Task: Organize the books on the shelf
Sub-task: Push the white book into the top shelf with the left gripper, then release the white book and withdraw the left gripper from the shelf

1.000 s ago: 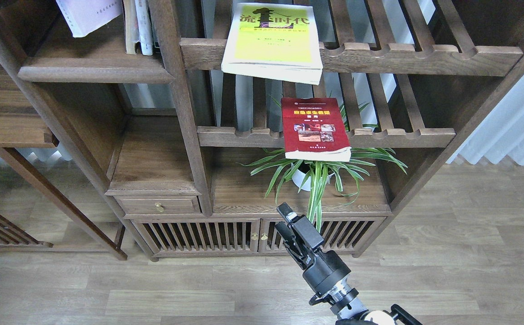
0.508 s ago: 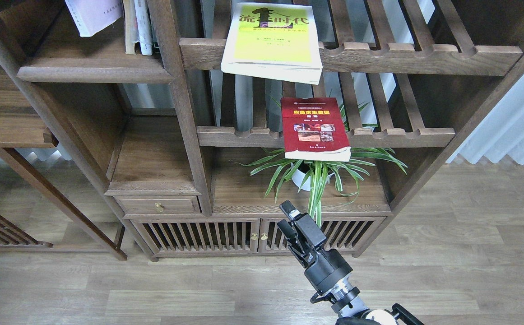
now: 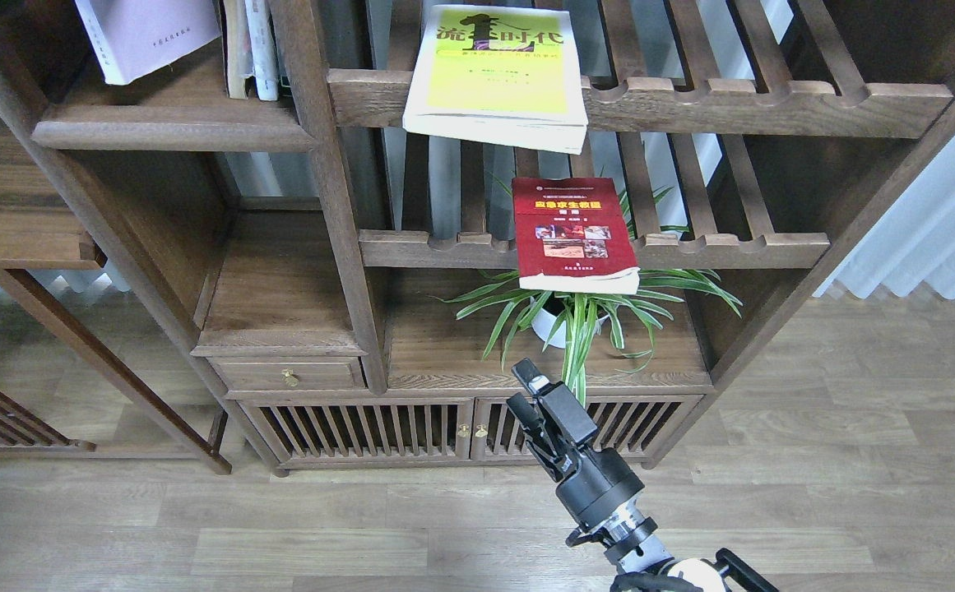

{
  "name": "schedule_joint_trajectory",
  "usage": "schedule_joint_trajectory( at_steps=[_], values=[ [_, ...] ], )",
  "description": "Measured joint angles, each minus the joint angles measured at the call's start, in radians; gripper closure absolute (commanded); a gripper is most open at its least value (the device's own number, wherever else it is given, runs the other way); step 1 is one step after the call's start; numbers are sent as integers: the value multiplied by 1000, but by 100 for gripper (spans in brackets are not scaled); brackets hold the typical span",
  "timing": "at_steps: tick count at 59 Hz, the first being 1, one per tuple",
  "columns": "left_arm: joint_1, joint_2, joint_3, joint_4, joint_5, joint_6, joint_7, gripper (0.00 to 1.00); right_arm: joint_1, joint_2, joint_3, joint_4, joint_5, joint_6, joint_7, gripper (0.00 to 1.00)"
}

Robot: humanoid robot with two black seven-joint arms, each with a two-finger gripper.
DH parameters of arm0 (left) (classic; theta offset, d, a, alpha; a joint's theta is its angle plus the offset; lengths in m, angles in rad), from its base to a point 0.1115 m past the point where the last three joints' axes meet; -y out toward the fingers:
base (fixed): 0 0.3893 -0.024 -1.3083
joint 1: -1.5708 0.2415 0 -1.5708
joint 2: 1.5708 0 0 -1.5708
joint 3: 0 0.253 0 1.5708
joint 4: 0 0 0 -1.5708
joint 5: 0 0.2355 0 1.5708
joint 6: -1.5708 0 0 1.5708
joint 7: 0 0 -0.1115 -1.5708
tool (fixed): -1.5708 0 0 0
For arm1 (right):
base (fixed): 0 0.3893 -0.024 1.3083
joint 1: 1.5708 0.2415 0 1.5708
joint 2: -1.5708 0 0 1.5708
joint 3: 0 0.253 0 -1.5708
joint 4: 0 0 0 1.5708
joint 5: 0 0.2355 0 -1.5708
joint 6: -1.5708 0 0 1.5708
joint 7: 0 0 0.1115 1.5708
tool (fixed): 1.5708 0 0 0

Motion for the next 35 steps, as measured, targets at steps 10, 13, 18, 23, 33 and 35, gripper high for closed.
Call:
schedule_joint_trajectory(
  at_steps=[10, 13, 18, 23, 33, 35],
  values=[
    [4, -1, 3, -13, 84, 0, -154, 100, 4, 9, 3, 0, 20, 0, 1, 2],
    [6, -1, 5, -16, 97, 0, -181, 100, 4, 9, 7, 1, 23, 0, 1, 2],
    [12, -5, 5, -18, 109, 0, -213, 100, 4, 10, 13, 1, 26, 0, 1, 2],
    [30, -7, -3, -18, 124, 0, -235, 100, 5, 10, 16, 5, 27, 0, 1, 2],
    [102, -7, -20, -19, 131, 0, -285, 100, 6, 10, 26, 18, 29, 0, 1, 2],
    [118, -7, -25, -22, 131, 0, -294, 100, 5, 10, 29, 18, 30, 0, 1, 2]
  ],
)
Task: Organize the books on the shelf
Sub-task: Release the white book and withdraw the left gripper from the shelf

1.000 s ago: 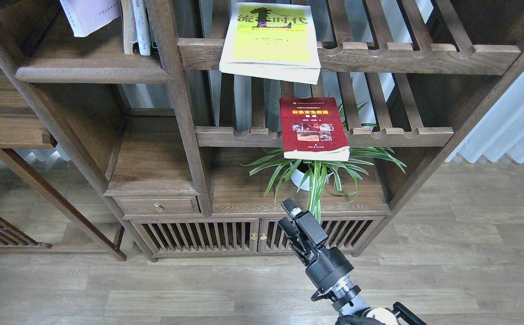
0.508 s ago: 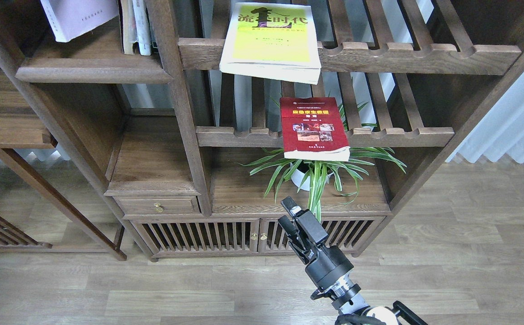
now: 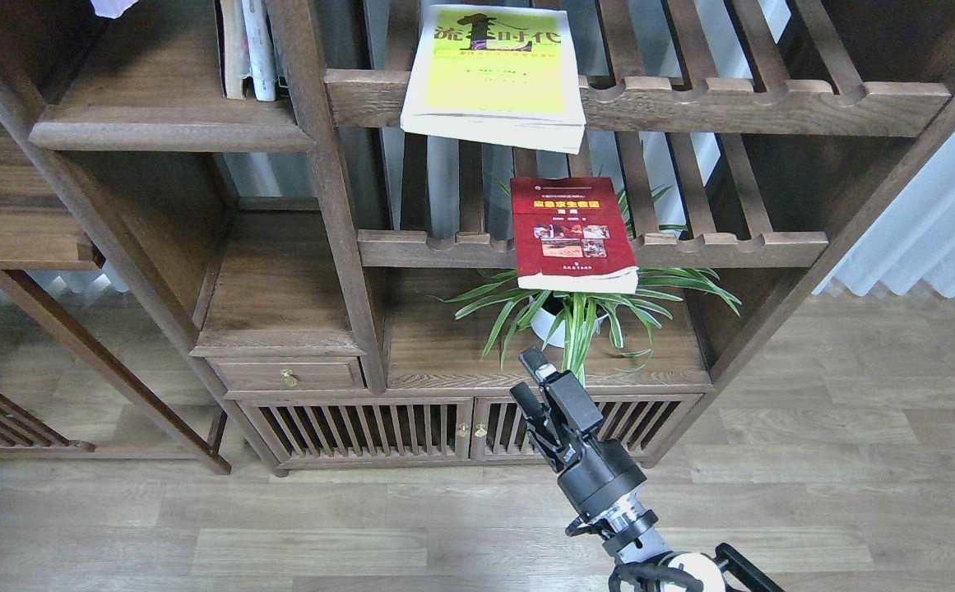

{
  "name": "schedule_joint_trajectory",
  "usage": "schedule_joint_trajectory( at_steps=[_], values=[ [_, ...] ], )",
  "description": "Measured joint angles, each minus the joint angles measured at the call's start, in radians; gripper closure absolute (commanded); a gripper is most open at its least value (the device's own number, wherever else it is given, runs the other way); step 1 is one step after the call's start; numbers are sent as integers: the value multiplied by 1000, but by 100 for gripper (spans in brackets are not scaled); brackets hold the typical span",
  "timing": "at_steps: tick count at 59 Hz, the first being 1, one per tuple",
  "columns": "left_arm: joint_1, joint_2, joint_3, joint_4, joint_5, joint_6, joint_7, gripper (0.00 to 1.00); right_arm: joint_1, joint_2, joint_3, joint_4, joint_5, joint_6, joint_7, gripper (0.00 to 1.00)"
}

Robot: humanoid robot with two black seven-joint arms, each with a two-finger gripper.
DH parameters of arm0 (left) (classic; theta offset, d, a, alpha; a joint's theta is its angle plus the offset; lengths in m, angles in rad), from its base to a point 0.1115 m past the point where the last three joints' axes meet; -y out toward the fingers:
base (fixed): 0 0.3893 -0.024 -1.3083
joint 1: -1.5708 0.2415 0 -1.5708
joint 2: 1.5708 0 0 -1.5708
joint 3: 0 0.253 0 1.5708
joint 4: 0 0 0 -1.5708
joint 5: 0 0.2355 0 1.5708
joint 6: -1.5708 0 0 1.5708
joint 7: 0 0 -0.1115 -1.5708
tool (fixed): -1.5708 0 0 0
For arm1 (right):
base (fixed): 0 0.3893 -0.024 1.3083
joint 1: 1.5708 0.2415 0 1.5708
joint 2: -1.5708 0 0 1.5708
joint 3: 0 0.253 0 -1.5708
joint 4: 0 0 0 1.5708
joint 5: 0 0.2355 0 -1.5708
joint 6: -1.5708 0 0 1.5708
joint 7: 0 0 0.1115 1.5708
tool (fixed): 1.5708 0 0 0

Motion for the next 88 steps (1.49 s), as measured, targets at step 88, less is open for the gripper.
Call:
schedule_joint_trajectory(
  at_steps=[88],
  values=[
    [103, -140, -106, 119, 45, 0, -162, 100, -9, 0, 9, 7, 1, 0, 0, 2]
  ],
)
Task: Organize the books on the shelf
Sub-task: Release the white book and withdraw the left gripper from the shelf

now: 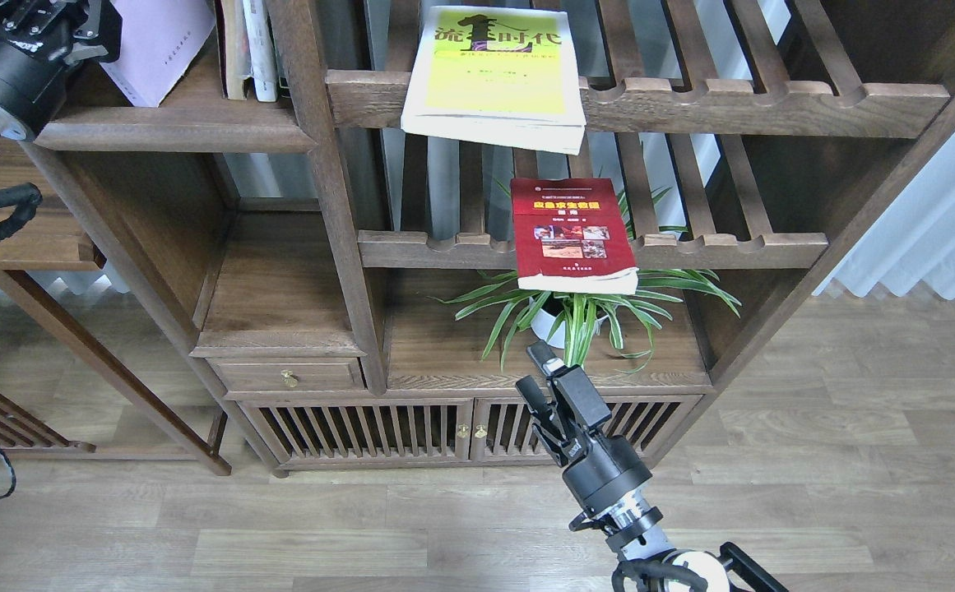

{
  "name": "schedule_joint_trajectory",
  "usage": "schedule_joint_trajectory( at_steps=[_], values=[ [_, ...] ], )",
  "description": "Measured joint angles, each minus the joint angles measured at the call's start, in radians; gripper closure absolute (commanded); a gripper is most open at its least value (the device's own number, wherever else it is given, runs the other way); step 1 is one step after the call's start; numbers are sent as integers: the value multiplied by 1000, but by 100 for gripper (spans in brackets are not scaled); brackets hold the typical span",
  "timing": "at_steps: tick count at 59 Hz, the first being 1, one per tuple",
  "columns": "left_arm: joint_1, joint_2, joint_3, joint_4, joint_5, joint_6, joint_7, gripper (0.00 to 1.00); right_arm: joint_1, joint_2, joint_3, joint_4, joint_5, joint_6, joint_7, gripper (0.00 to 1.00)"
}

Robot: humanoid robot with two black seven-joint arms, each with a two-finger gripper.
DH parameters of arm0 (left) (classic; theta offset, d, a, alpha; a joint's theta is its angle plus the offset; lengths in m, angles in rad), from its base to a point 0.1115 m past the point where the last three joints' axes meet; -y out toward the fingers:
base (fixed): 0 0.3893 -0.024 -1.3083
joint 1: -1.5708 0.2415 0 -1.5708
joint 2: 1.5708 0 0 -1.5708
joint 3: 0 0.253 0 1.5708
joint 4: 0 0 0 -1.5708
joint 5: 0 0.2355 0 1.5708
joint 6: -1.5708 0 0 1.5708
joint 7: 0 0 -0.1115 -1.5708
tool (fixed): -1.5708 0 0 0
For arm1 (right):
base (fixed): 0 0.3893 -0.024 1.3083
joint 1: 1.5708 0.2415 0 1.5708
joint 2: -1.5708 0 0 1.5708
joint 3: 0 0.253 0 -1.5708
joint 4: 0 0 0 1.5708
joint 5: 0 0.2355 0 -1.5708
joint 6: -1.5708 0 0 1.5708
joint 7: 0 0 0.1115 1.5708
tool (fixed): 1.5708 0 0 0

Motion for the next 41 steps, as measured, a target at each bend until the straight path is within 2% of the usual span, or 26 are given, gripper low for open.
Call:
schedule_joint_trajectory(
  at_steps=[15, 30, 41],
  values=[
    [-112, -60, 34, 135, 1, 0, 7, 100, -1, 0, 0, 1, 0, 0, 0, 2],
    [-141, -88, 70, 170, 0, 0, 7, 100, -2, 0, 0, 1, 0, 0, 0, 2],
    [-146, -88, 90, 171, -7, 0, 29, 90, -2, 0, 0, 1, 0, 0, 0, 2]
  ],
)
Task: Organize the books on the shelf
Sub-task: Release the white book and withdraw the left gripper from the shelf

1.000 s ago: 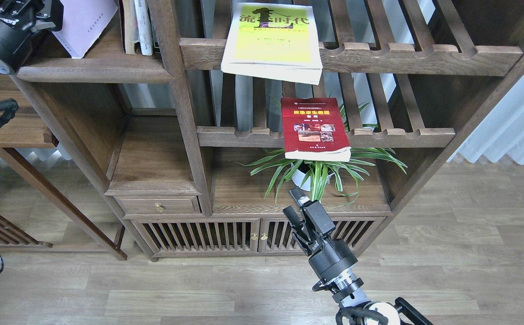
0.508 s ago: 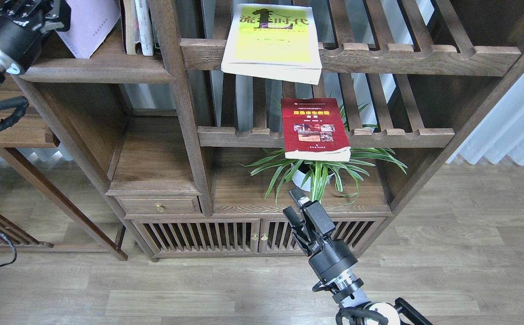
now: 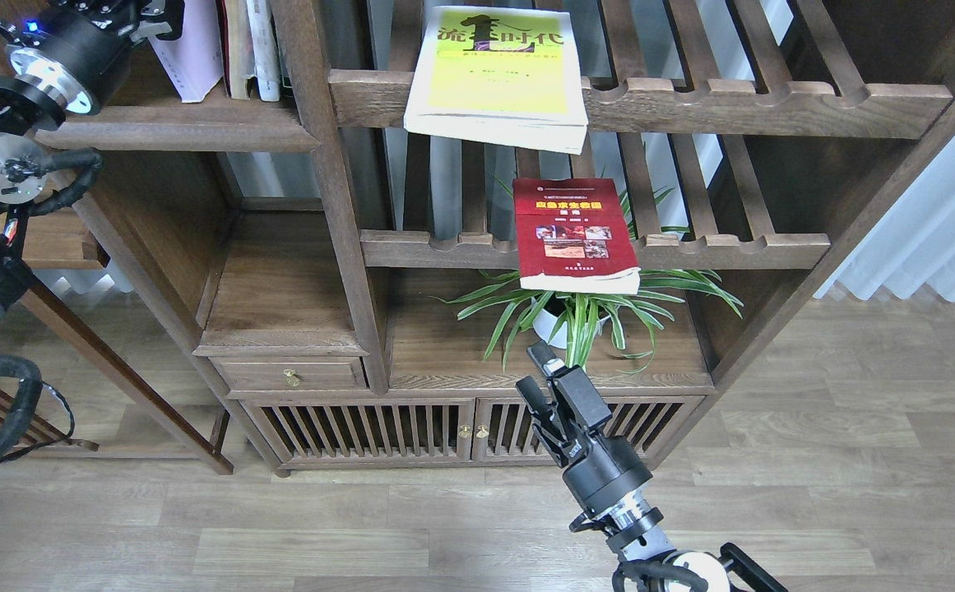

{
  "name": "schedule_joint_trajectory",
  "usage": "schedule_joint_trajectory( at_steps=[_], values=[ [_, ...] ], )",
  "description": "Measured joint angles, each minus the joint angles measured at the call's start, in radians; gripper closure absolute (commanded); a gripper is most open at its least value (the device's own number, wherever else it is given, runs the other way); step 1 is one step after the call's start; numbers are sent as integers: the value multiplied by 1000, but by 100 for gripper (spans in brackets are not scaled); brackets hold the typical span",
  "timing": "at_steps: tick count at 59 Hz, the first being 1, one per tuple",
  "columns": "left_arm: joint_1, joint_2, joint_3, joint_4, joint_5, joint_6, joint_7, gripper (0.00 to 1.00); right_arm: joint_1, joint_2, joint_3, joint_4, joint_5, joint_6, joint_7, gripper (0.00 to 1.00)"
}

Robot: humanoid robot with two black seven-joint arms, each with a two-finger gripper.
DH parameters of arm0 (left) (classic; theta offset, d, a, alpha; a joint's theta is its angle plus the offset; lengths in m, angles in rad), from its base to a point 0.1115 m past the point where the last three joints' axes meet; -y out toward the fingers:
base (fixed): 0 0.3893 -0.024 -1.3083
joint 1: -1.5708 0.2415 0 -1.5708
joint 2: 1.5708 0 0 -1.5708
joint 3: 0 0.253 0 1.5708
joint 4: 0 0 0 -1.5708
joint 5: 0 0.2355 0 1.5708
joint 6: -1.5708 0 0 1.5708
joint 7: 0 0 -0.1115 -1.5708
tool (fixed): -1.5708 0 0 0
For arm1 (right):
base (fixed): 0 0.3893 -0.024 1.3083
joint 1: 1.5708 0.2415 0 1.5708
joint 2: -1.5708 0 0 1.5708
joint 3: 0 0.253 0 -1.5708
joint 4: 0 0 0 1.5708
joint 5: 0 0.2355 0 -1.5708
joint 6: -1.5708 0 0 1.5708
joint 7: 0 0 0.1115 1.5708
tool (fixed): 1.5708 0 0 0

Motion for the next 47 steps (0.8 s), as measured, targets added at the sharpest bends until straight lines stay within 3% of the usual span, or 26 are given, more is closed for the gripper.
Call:
schedule_joint_trajectory(
  at_steps=[8, 9, 47],
  values=[
    [0, 3, 3, 0, -10, 0, 14, 72, 0, 0, 0, 0, 0, 0, 0, 2],
    [0, 3, 7, 3, -12, 0, 20, 64, 0, 0, 0, 0, 0, 0, 0, 2],
    [1, -6, 4, -43, -198, 0, -7, 57, -1, 0, 0, 0, 0, 0, 0, 2]
  ],
)
